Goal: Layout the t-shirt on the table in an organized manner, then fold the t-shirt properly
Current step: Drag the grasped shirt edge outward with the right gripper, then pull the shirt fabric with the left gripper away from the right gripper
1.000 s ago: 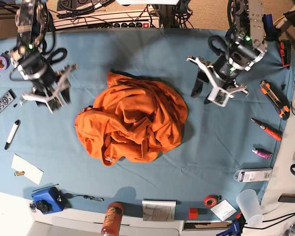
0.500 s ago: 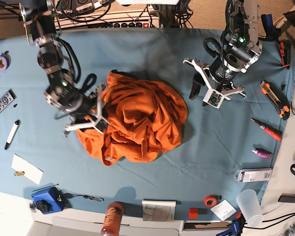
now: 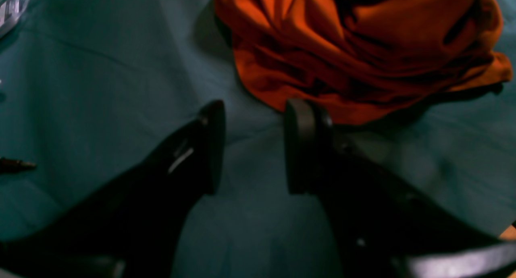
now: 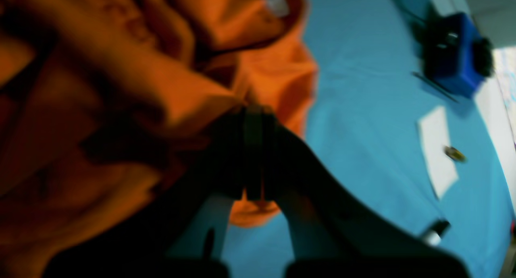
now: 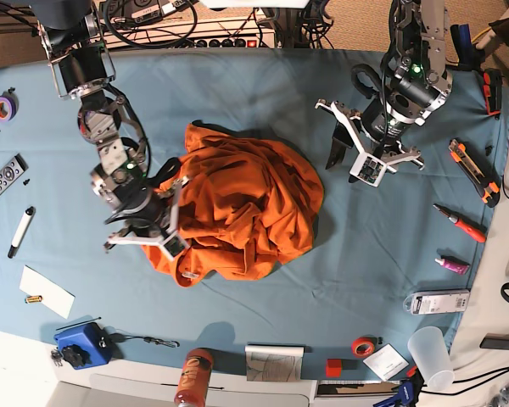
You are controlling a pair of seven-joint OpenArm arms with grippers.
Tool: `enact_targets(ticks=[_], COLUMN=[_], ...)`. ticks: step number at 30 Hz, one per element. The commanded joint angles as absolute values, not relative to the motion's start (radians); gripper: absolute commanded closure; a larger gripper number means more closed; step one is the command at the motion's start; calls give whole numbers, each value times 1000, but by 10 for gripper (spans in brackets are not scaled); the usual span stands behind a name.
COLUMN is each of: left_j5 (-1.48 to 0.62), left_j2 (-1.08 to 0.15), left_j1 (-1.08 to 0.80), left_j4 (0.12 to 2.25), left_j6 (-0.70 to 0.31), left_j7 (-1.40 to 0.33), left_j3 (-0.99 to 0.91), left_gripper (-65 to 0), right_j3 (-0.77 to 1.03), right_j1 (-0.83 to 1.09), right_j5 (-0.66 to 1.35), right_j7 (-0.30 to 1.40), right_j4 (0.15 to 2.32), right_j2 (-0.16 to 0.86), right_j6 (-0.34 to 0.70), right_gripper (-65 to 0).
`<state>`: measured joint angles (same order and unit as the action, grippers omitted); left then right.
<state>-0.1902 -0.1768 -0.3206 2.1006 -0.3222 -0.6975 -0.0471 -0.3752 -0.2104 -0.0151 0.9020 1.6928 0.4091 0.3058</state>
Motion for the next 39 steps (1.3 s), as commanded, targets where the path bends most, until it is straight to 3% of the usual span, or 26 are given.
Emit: enact_targets(ticks=[1,10,15,31,39], left_j5=[-194,-223,-276,-312,-219], left_j2=[-177,-177,-177,-177,-177], left_j1=[-316,-316,-315,-310,-290], left_j4=[2120,2120,2119,2093,2059], left_j6=[-322,-323,-368,-368,-352], left_j7=[-671,-672,-661,-620,-619], left_j3=[-48,-48,-48,-39,141], left_gripper=[-258,-258,-258,-258,-264], right_j3=[-331,120,303,589,590], right_j1=[-236,-229,-170,72,104], right_j5=[-23,75,175,150,172], right_j7=[884,913,980,1027,1045], right_j4=[1720,1726,1726,1726,1726], right_j2=[421,421,421,421,408], right_j6=[284,243,319,325,332], right_gripper=[0,0,0,0,0])
